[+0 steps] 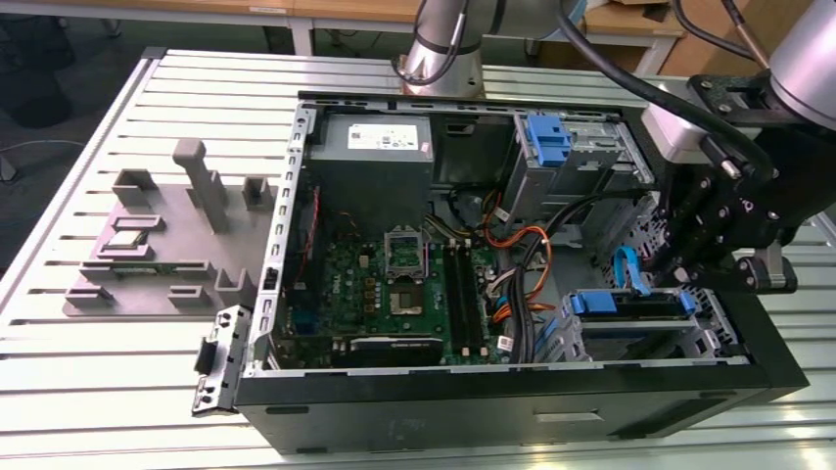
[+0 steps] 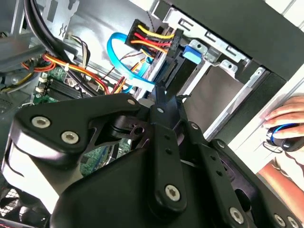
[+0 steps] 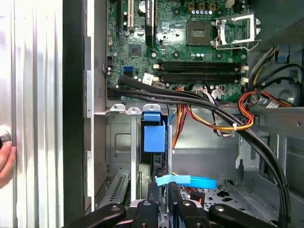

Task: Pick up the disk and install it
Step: 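Insert the first disk wire, then insert the second disk wire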

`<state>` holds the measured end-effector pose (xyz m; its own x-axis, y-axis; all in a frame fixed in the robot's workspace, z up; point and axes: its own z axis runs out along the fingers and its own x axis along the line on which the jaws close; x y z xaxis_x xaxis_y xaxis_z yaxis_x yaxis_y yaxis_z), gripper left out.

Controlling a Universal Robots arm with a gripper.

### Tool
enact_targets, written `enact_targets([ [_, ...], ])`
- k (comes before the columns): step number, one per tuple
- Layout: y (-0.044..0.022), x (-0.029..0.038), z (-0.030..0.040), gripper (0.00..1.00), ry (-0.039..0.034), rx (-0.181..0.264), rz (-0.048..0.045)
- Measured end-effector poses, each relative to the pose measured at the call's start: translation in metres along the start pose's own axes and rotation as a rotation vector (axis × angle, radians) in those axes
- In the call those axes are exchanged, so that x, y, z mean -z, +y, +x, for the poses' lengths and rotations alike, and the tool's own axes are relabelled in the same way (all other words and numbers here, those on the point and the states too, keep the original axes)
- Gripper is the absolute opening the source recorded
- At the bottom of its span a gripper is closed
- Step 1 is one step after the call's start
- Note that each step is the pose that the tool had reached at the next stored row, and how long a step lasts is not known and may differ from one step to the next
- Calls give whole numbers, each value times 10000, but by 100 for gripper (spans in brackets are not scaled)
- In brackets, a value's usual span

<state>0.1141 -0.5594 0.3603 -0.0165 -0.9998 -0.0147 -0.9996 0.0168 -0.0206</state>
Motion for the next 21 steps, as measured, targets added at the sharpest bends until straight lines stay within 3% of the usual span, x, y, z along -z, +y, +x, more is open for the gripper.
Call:
enact_targets([
  [6, -9, 0, -1, 24, 1, -29, 0],
  [8, -11, 0, 0, 24, -3, -28, -51],
  [21, -26, -1, -1, 24, -31, -30, -56],
])
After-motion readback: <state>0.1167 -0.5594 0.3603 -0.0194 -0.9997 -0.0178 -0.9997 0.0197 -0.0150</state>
